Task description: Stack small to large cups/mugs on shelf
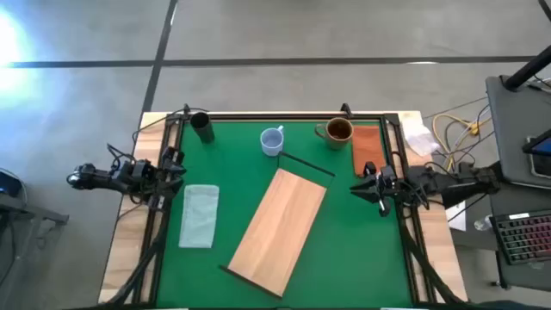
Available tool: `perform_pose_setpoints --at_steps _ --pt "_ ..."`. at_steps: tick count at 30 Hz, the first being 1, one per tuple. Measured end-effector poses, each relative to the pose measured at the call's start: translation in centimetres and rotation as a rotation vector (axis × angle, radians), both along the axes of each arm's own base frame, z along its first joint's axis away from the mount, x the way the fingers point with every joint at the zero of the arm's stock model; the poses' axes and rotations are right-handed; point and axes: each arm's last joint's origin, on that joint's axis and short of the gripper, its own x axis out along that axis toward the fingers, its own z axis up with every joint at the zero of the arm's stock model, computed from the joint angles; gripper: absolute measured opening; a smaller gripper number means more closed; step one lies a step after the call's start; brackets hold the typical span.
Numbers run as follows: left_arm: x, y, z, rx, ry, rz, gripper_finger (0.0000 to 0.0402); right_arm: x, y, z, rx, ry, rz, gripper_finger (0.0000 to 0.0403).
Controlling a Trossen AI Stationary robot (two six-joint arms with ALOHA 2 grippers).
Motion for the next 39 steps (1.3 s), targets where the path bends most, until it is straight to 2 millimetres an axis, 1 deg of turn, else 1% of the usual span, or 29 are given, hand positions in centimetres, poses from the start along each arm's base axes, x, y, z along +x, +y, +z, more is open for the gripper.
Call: perform_pose_setpoints --at_steps 37,39 --pt "-0.01 0.0 0.01 0.0 -0.001 0.0 0.0125 0.0 0.0 -0.01 0.0 0.0 0.0 0.0068" --pt "0.0 0.0 0.0 0.0 0.0 0.0 0.0125 0.0 0.0 0.05 0.019 -0.004 0.001 0.0068"
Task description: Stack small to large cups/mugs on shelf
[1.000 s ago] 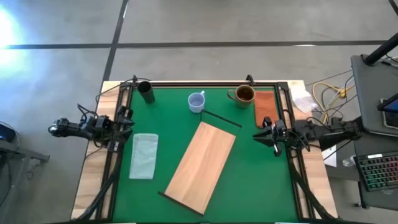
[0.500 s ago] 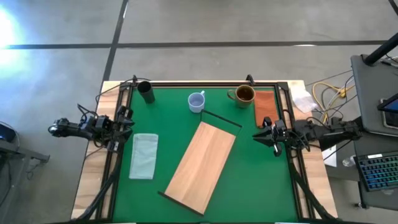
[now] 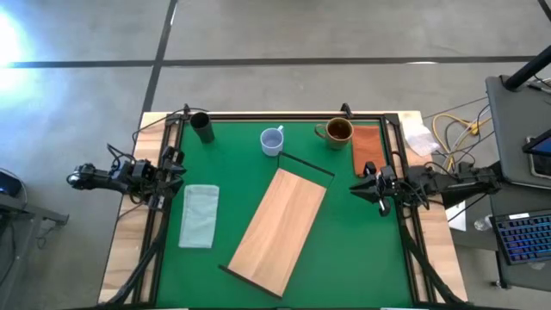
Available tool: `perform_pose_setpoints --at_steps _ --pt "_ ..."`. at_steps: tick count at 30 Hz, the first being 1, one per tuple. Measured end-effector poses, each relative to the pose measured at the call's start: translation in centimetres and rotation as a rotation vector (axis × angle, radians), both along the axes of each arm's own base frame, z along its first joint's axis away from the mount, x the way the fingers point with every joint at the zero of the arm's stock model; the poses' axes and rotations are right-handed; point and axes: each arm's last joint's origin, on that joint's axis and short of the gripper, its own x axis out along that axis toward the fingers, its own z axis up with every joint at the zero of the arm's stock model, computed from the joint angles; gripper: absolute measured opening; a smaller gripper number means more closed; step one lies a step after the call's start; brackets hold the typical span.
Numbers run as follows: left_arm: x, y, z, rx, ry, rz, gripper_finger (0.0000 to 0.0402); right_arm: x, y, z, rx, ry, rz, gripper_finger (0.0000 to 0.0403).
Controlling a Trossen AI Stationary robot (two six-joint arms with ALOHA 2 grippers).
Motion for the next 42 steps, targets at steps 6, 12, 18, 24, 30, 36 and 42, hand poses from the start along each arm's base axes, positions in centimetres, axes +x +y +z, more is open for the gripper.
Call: perform_pose_setpoints --at_steps 6,12,18,24,30,36,42 --pt "0.0 0.0 0.0 0.0 0.0 0.0 0.0125 -0.4 -0.1 2.6 0.477 -0.217 0.077 0.0068" --pt "0.0 0.0 0.0 0.0 0.0 0.0 0.0125 0.0 0.1 7.6 0.213 -0.341 0.09 0.0068" --pt "0.0 0.0 0.0 0.0 0.0 0.0 0.0125 4.0 0.2 12.4 0.36 0.075 -0.008 0.0068" --pt "0.0 0.0 0.0 0.0 0.0 0.0 0.0125 10.0 0.2 19.7 -0.137 0.014 -0.067 0.0068" --pt "0.0 0.0 0.0 0.0 -0.001 0.0 0.0125 15.8 -1.7 24.4 -0.06 0.17 -0.305 0.0068" --pt "0.0 0.0 0.0 0.0 0.0 0.0 0.0125 18.0 -8.7 20.7 0.373 0.752 -0.672 0.0068" --pt "0.0 0.0 0.0 0.0 -0.001 0.0 0.0125 21.7 -13.1 18.2 0.403 0.805 -0.561 0.0068"
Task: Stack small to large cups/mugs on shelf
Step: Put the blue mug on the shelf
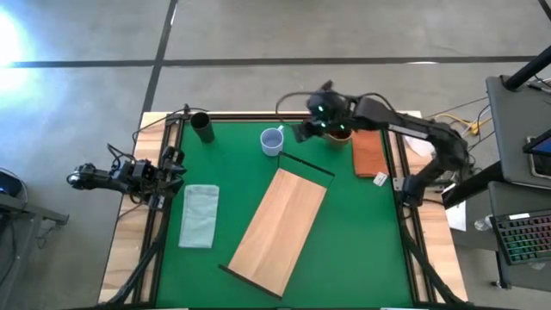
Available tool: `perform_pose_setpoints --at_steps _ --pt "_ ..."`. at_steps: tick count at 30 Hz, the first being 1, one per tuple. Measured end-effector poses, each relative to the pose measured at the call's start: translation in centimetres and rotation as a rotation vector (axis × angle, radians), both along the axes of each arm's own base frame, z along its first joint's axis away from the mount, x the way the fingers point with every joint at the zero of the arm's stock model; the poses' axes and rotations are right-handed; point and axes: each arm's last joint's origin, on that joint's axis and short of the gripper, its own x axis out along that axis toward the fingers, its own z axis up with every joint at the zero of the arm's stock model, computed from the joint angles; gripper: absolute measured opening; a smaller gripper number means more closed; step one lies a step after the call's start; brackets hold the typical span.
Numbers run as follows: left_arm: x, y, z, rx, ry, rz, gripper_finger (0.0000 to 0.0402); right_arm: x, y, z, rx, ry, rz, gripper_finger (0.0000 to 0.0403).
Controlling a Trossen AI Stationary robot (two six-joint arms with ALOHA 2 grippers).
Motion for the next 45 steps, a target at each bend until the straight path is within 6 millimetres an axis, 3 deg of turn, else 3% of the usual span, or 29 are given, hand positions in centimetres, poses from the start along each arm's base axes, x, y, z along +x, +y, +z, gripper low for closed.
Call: perform_pose_setpoints --at_steps 3,8,15,18,24,26,28,30,32,36,39,42,45 --pt "0.0 0.0 0.0 0.002 -0.006 0.004 0.0125 1.5 -1.8 1.2 -0.029 -0.1 0.076 0.0068" --pt "-0.7 0.1 0.9 -0.012 -0.116 -0.006 0.0125 2.6 -4.4 2.3 -0.026 -0.103 0.083 0.0068" --pt "-3.2 0.6 2.7 -0.154 -0.428 -0.121 0.0125 2.8 -6.5 3.6 -0.005 -0.041 0.079 0.0077" --pt "-3.5 0.7 3.0 -0.195 -0.459 -0.152 0.0125 3.4 -6.8 4.0 -0.018 -0.054 0.083 0.0088" --pt "-4.2 1.4 5.1 -0.283 -0.5 0.101 0.0125 4.2 -7.3 3.7 -0.045 -0.032 0.118 0.0105" --pt "-3.5 1.8 5.8 -0.363 -0.37 0.242 0.0125 4.4 -7.5 3.1 -0.029 -0.005 0.118 0.0111" --pt "-2.1 2.0 6.4 -0.43 -0.103 0.419 0.0125 4.1 -8.2 2.4 0.025 0.021 0.126 0.0118" --pt "-0.8 2.1 6.4 -0.482 0.165 0.56 0.0125 3.8 -9.3 0.9 0.101 0.074 0.122 0.0127" --pt "-0.2 2.1 6.7 -0.515 0.32 0.621 0.0125 3.5 -10.7 -1.1 0.15 0.154 0.1 0.0138" --pt "0.5 2.0 8.4 -0.487 0.429 0.643 0.0125 3.6 -12.9 -4.4 0.203 0.25 0.078 0.0163" --pt "1.3 1.8 8.5 -0.475 0.475 0.653 0.0125 4.6 -13.9 -6.9 0.227 0.284 0.08 0.0181" --pt "1.7 1.8 8.1 -0.518 0.5 0.639 0.0125 5.8 -13.9 -9.0 0.247 0.311 0.099 0.0194" --pt "1.9 1.7 7.2 -0.563 0.558 0.637 0.0125 7.0 -13.3 -9.9 0.24 0.315 0.137 0.0201"
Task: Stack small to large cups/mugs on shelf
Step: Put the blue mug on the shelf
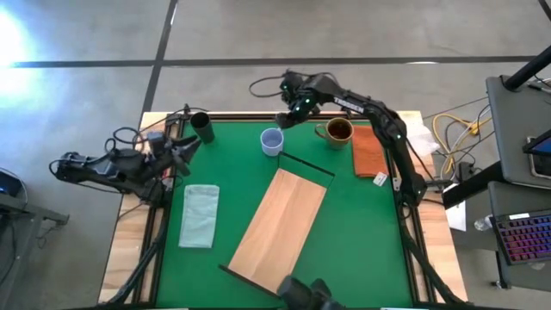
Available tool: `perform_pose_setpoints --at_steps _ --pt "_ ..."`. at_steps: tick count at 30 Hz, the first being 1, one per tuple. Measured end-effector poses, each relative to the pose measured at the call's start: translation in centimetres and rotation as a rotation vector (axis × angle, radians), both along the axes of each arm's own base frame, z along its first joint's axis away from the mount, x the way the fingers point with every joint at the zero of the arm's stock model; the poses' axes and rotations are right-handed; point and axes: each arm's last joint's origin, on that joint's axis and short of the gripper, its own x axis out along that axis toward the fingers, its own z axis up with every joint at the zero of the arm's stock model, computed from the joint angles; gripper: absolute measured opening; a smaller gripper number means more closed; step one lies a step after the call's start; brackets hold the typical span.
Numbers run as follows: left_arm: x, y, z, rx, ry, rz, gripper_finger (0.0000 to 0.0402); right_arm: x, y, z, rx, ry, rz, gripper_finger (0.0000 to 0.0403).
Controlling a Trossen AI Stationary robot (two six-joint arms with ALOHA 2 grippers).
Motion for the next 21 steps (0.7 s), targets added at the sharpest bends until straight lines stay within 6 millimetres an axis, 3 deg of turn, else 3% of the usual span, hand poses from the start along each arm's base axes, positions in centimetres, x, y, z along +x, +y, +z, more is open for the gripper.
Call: perform_pose_setpoints --at_steps 11,16,21 --pt "-0.5 0.1 -1.4 -0.046 0.057 0.006 0.0125 1.8 2.6 -0.5 -0.087 0.055 0.039 0.0203" --pt "-0.6 0.1 -1.7 -0.046 0.056 0.003 0.0125 3.0 2.7 -2.4 -0.081 0.057 0.027 0.0203" --pt "-0.9 0.1 -1.7 -0.054 0.04 -0.026 0.0125 3.1 2.4 -2.8 -0.146 0.1 -0.017 0.0203"
